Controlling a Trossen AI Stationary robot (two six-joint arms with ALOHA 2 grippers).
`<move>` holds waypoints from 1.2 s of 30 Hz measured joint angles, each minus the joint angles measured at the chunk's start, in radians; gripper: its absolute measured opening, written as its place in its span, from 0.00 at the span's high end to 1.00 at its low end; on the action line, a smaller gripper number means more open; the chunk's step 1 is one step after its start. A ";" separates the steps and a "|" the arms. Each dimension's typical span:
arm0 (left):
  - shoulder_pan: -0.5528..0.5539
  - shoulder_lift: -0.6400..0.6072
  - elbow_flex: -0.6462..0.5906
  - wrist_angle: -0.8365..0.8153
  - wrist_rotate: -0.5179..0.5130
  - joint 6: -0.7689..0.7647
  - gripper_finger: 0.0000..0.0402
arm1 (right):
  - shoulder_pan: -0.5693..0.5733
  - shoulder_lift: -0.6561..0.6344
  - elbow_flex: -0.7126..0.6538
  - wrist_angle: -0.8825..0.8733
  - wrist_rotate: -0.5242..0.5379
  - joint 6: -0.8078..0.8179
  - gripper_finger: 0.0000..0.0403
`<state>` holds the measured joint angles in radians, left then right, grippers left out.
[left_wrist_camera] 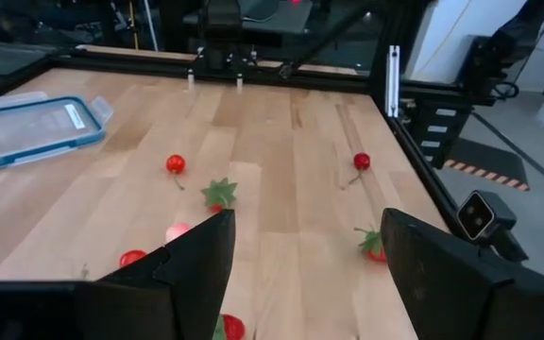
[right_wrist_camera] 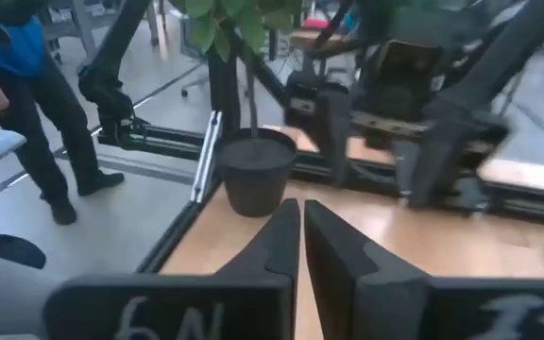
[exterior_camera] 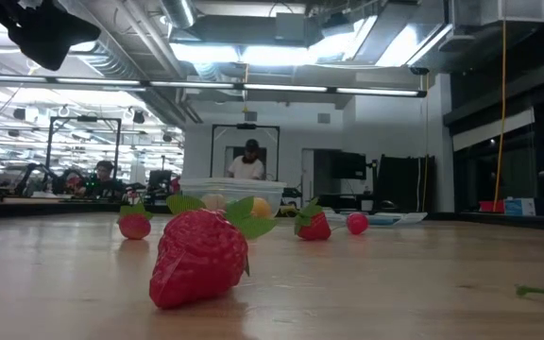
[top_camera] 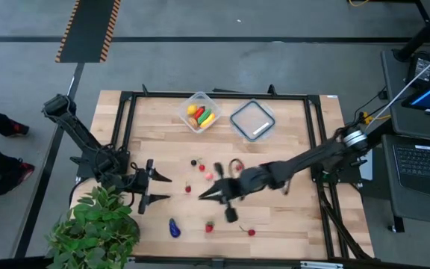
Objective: Pick and placing Produce into tupperware
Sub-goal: Put the left strawberry into the transparent container
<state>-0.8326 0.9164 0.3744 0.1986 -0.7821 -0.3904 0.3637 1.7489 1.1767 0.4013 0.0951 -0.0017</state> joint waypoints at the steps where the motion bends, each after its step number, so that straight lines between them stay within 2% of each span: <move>1: 0.002 0.000 0.000 0.001 -0.002 0.000 0.36 | 0.000 -0.039 -0.048 0.020 0.001 -0.007 0.94; 11: 0.039 0.000 0.000 0.021 -0.010 -0.003 0.36 | 0.000 -0.358 -0.474 0.235 0.000 -0.033 0.94; 18: 0.095 0.000 0.000 0.021 -0.005 -0.001 0.36 | -0.003 -0.445 -0.692 0.448 0.000 -0.036 0.94; 28: 0.167 0.020 0.000 0.021 0.123 -0.041 0.36 | -0.078 -0.448 -0.771 0.493 0.000 -0.091 0.94; 33: 0.227 0.096 0.004 0.041 0.217 -0.128 0.36 | -0.129 -0.448 -0.772 0.493 0.000 -0.059 0.94; 36: 0.249 0.158 0.035 0.031 0.277 -0.129 0.36 | -0.139 -0.448 -0.772 0.493 -0.002 -0.057 0.94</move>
<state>-0.5835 1.0742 0.4094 0.2296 -0.5056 -0.5199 0.2245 1.3010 0.4046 0.8948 0.0929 -0.0582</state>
